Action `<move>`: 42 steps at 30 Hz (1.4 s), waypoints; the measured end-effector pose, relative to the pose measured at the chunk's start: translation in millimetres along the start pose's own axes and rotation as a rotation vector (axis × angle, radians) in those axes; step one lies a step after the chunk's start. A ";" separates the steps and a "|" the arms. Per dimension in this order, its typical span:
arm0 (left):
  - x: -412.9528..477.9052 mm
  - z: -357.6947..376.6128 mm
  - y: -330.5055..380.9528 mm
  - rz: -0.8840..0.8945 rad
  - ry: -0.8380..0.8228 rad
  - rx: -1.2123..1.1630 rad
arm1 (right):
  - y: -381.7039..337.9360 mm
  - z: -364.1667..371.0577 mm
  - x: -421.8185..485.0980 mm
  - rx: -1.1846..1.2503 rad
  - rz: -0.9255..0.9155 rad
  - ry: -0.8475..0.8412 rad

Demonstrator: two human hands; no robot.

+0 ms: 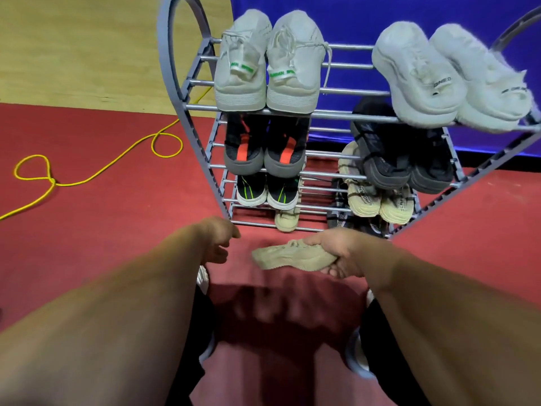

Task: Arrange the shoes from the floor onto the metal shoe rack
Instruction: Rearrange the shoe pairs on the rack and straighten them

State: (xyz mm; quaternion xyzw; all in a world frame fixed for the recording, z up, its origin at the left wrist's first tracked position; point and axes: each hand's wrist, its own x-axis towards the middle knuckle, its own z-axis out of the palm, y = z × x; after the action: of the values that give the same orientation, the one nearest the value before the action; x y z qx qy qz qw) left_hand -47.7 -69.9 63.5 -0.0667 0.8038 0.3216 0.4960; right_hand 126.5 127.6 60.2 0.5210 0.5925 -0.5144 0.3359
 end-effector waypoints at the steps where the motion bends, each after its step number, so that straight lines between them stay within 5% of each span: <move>1: 4.9 2.2 0.4 -0.005 -0.022 -0.011 | 4.7 -1.4 5.2 0.037 0.001 0.030; 8: 50.0 57.4 1.7 -0.042 -0.094 -0.177 | 28.7 -10.0 46.6 0.472 -0.016 0.163; 17: 122.7 126.0 -9.7 -0.157 -0.101 -0.577 | 61.5 -8.8 96.0 1.028 -0.052 0.031; 32: 203.2 169.7 28.9 -0.229 -0.080 -0.854 | 53.1 5.6 145.3 1.253 -0.145 -0.088; 42: 204.9 144.1 13.9 -0.149 -0.019 -0.813 | 37.0 18.2 146.7 1.320 -0.086 -0.074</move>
State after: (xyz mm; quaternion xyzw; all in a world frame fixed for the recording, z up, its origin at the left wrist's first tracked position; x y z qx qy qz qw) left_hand -47.1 68.5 -145.8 -0.3120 0.5996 0.5768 0.4586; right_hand 125.6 147.3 -90.9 0.5752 0.1612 -0.8001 -0.0546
